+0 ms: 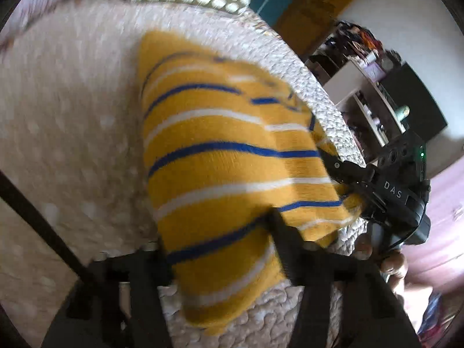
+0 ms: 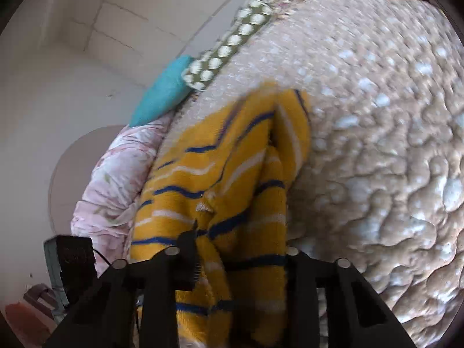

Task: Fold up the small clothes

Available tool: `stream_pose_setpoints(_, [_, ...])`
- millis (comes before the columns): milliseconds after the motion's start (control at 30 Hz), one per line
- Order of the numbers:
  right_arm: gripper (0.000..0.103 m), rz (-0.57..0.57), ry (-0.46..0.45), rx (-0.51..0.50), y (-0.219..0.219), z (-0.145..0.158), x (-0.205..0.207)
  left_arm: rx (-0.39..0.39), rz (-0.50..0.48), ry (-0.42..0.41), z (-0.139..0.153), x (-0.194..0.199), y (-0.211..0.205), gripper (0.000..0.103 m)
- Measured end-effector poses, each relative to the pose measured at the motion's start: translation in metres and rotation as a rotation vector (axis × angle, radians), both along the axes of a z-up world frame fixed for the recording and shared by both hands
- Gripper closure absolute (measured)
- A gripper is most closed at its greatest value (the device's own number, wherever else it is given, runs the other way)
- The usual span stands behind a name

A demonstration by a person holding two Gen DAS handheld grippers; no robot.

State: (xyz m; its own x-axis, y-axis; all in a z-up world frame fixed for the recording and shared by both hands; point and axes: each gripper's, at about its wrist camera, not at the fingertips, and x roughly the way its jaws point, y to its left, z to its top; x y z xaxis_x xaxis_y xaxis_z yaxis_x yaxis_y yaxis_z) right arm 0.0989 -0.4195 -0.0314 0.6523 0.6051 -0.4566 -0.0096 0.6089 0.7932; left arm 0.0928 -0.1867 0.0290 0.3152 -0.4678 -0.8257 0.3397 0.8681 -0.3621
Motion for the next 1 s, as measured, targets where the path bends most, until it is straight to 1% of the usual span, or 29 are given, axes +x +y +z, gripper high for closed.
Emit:
stream_pose_setpoints(33, [0.071, 0.01, -0.038, 0.009, 0.0, 0.009, -0.006, 0.017, -0.012, -0.036, 0.014, -0.004, 0.002, 0.063])
stream_pose_setpoints(100, [0.072, 0.029, -0.078, 0.017, 0.001, 0.014, -0.017, 0.053, -0.018, -0.094, 0.034, -0.014, 0.008, 0.063])
stream_pose_setpoints(167, [0.071, 0.036, -0.079, -0.003, 0.003, 0.01, -0.029, 0.084, -0.027, -0.103, 0.039, -0.023, 0.01, 0.063])
stream_pose_setpoints(200, [0.071, 0.031, -0.062, -0.036, 0.005, 0.005, -0.032, 0.119, -0.028, -0.094, 0.034, -0.027, 0.01, 0.062])
stream_pose_setpoints(233, [0.071, 0.026, -0.039, -0.075, 0.007, -0.004, -0.038, 0.181, -0.024, -0.078, 0.023, -0.031, 0.009, 0.062])
stream_pose_setpoints(267, [0.07, 0.022, -0.031, -0.079, 0.006, -0.009, -0.042, 0.228, -0.022, -0.072, 0.012, -0.035, 0.008, 0.059])
stream_pose_setpoints(300, [0.069, 0.009, -0.031, -0.041, 0.0, -0.012, -0.049, 0.267, -0.017, -0.079, 0.0, -0.041, 0.01, 0.054])
stream_pose_setpoints(367, [0.069, -0.007, -0.025, -0.032, -0.008, -0.009, -0.057, 0.254, 0.0, -0.104, -0.003, -0.049, 0.015, 0.053])
stream_pose_setpoints(433, [0.068, -0.03, -0.028, -0.111, -0.013, 0.0, -0.068, 0.217, 0.018, -0.125, 0.002, -0.062, 0.023, 0.049])
stream_pose_setpoints(467, [0.067, -0.043, -0.031, -0.144, -0.015, 0.006, -0.072, 0.212, 0.03, -0.137, 0.004, -0.068, 0.028, 0.047])
stream_pose_setpoints(500, [0.067, -0.065, -0.039, -0.181, -0.016, 0.013, -0.077, 0.21, 0.046, -0.158, 0.007, -0.076, 0.034, 0.045])
stream_pose_setpoints(533, [0.067, -0.106, -0.062, -0.229, -0.019, 0.025, -0.085, 0.225, 0.064, -0.192, 0.012, -0.087, 0.041, 0.043])
stream_pose_setpoints(567, [0.067, -0.133, -0.085, -0.255, -0.019, 0.036, -0.091, 0.241, 0.073, -0.212, 0.016, -0.086, 0.039, 0.039])
stream_pose_setpoints(600, [0.067, -0.146, -0.103, -0.262, -0.02, 0.043, -0.094, 0.274, 0.092, -0.252, 0.02, -0.095, 0.045, 0.033])
stream_pose_setpoints(633, [0.068, -0.16, -0.13, -0.256, -0.019, 0.053, -0.096, 0.296, 0.11, -0.277, 0.022, -0.098, 0.046, 0.029])
stream_pose_setpoints(667, [0.068, -0.163, -0.155, -0.241, -0.017, 0.061, -0.095, 0.319, 0.13, -0.301, 0.024, -0.106, 0.05, 0.022])
stream_pose_setpoints(700, [0.068, -0.152, -0.172, -0.225, -0.013, 0.066, -0.091, 0.356, 0.16, -0.325, 0.024, -0.109, 0.056, 0.018])
stream_pose_setpoints(733, [0.069, -0.133, -0.183, -0.208, -0.008, 0.07, -0.086, 0.399, 0.192, -0.344, 0.02, -0.111, 0.063, 0.017])
stream_pose_setpoints(767, [0.07, -0.108, -0.188, -0.19, 0.0, 0.072, -0.08, 0.432, 0.219, -0.35, 0.016, -0.113, 0.069, 0.017])
stream_pose_setpoints(800, [0.07, -0.078, -0.189, -0.168, 0.008, 0.071, -0.073, 0.47, 0.254, -0.337, 0.009, -0.109, 0.076, 0.017])
stream_pose_setpoints(833, [0.07, -0.035, -0.184, -0.146, 0.018, 0.068, -0.066, 0.5, 0.294, -0.308, 0.0, -0.107, 0.086, 0.017])
stream_pose_setpoints(867, [0.07, 0.006, -0.174, -0.132, 0.025, 0.063, -0.061, 0.504, 0.315, -0.287, -0.004, -0.106, 0.093, 0.017])
stream_pose_setpoints(900, [0.07, 0.073, -0.138, -0.113, 0.034, 0.05, -0.051, 0.498, 0.342, -0.256, -0.01, -0.105, 0.102, 0.017])
stream_pose_setpoints(933, [0.07, 0.104, -0.099, -0.116, 0.039, 0.039, -0.048, 0.477, 0.374, -0.217, -0.018, -0.104, 0.115, 0.016])
stream_pose_setpoints(967, [0.074, 0.117, -0.056, -0.141, 0.042, 0.028, -0.046, 0.451, 0.389, -0.204, -0.019, -0.115, 0.122, 0.009])
stream_pose_setpoints(1000, [0.08, 0.121, -0.038, -0.162, 0.044, 0.017, -0.046, 0.412, 0.408, -0.202, -0.02, -0.119, 0.13, 0.007])
